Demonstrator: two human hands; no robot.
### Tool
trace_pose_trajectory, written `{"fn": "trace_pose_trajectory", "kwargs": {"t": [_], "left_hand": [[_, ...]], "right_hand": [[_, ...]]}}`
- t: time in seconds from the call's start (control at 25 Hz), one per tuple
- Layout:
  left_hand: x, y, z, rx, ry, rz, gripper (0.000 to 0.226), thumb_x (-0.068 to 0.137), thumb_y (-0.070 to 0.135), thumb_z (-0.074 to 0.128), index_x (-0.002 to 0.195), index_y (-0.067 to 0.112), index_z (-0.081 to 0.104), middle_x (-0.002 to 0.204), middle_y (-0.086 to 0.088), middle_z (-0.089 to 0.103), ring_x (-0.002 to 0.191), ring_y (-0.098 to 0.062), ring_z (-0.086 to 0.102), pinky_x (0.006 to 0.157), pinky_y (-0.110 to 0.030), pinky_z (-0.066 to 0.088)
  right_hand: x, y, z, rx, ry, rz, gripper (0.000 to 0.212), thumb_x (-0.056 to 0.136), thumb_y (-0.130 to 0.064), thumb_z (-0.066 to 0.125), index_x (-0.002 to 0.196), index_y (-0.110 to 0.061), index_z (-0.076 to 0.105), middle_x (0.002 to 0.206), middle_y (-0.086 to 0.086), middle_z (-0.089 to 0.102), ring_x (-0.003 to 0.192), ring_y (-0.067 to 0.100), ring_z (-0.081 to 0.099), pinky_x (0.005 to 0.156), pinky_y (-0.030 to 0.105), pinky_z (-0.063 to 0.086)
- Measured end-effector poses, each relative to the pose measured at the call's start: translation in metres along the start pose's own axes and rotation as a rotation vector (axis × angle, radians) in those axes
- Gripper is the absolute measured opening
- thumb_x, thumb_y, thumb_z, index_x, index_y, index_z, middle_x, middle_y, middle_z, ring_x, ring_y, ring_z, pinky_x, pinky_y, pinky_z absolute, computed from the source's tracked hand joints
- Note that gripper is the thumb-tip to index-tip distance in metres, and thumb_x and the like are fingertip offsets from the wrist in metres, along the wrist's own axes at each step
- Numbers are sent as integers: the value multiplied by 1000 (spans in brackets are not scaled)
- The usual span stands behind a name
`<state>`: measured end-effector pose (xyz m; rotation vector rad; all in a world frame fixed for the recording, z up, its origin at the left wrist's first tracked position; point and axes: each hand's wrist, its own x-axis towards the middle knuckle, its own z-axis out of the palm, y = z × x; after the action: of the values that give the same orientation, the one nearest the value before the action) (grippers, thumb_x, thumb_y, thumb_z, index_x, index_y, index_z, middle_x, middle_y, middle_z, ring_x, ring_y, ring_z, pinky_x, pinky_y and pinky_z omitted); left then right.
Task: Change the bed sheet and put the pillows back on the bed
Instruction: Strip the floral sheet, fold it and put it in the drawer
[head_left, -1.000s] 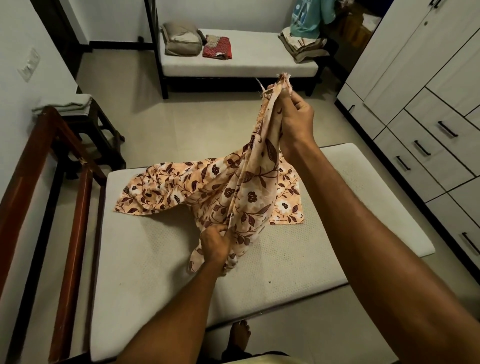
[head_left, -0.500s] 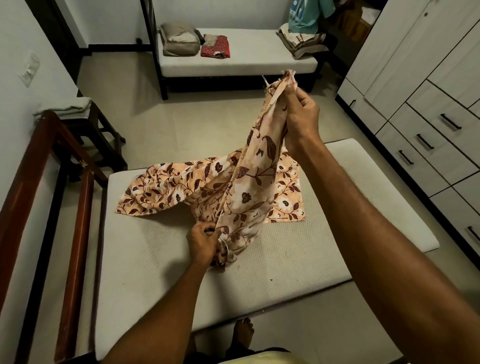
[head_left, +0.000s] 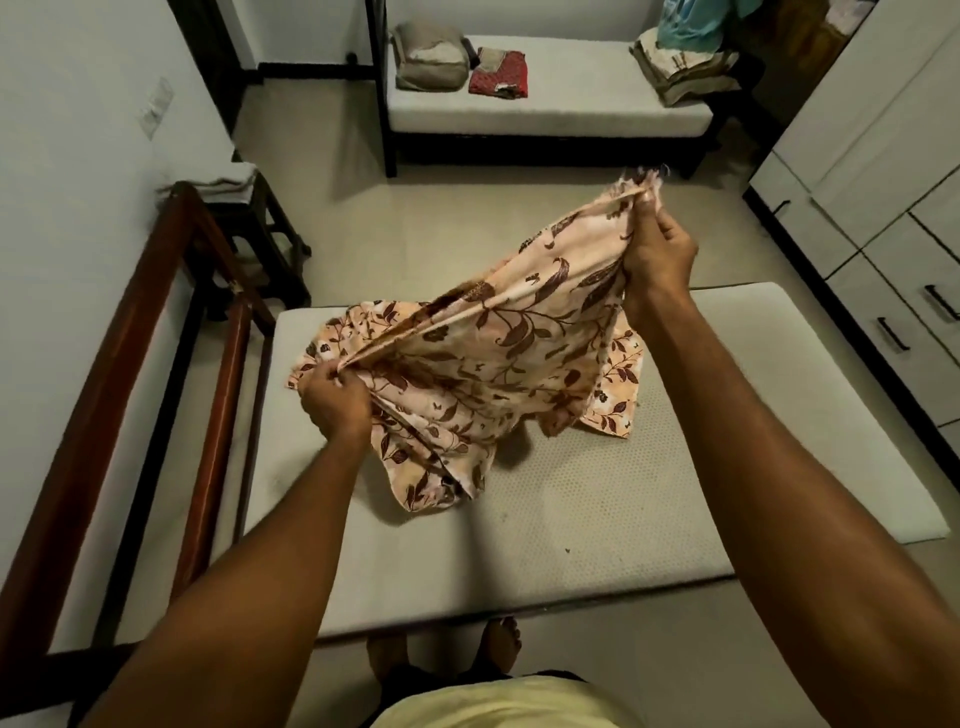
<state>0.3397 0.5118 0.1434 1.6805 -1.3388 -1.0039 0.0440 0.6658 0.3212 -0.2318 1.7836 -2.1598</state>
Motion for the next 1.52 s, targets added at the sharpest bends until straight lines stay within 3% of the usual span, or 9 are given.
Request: {"fn": "trace_pose_trajectory", "kwargs": {"t": [0.2, 0.32, 0.52, 0.68, 0.76, 0.96, 1.08, 1.24, 1.52], "left_hand": [[35, 16, -18, -193, 51, -89, 25, 107, 19, 45, 112, 18, 70, 109, -6, 73, 93, -24, 75, 80, -42, 65], [49, 81, -47, -163, 131, 234, 28, 107, 17, 45, 119, 9, 69, 113, -2, 69, 105, -16, 67, 81, -10, 52], [114, 234, -92, -279, 408, 764, 41, 101, 23, 42, 103, -10, 67, 102, -22, 72, 96, -30, 67, 86, -19, 48], [90, 156, -70, 25, -60, 635, 32, 103, 34, 52, 115, 13, 72, 110, -7, 74, 102, -17, 69, 92, -32, 57], [82, 114, -69, 134, -253, 662, 25, 102, 44, 55, 107, 26, 71, 98, 0, 74, 93, -21, 72, 79, -42, 62], [77, 166, -65, 42, -127, 813, 34, 103, 45, 58, 105, 15, 74, 92, -5, 74, 85, -20, 70, 71, -30, 54], [57, 142, -56, 92, -356, 805, 34, 97, 50, 68, 93, 17, 72, 83, -6, 71, 77, -22, 68, 67, -38, 56], [23, 64, -54, 348, -719, 801, 20, 79, 45, 84, 78, 40, 65, 74, 16, 63, 68, 5, 62, 58, -11, 41], [23, -5, -40, 522, -701, 656, 17, 88, 16, 81, 105, 22, 81, 87, 8, 69, 78, -4, 61, 65, -18, 43]], "right_hand": [[-3, 15, 18, 54, 56, 6, 24, 102, -33, 66, 92, -14, 78, 87, 9, 73, 78, 20, 65, 74, 40, 58], [2, 3, 31, 182, 149, 31, 25, 103, -28, 65, 89, -11, 75, 86, 8, 71, 76, 18, 66, 70, 33, 61], [18, -41, 46, 372, 232, -66, 19, 104, -23, 64, 96, -11, 77, 91, 8, 78, 82, 24, 74, 80, 46, 65], [33, -34, 7, 268, 353, -49, 21, 102, -23, 65, 88, -12, 76, 83, 3, 78, 77, 19, 76, 78, 47, 65], [35, -19, -14, 214, 370, -32, 24, 102, -25, 66, 83, -13, 74, 83, 0, 77, 75, 15, 75, 77, 41, 66], [41, -34, -31, 168, 441, -171, 27, 103, -23, 64, 79, -13, 71, 76, -3, 73, 63, 1, 67, 64, 24, 59], [53, -37, -54, 118, 476, -243, 26, 102, -27, 65, 89, -7, 76, 82, -2, 76, 71, 4, 69, 69, 29, 62], [60, -9, -93, 49, 548, -198, 25, 101, -30, 66, 84, -15, 78, 79, -9, 74, 71, 1, 64, 71, 24, 60], [56, 25, -120, -109, 549, -126, 42, 98, -38, 67, 60, -23, 62, 62, -20, 54, 63, 0, 46, 62, 22, 49]]}}
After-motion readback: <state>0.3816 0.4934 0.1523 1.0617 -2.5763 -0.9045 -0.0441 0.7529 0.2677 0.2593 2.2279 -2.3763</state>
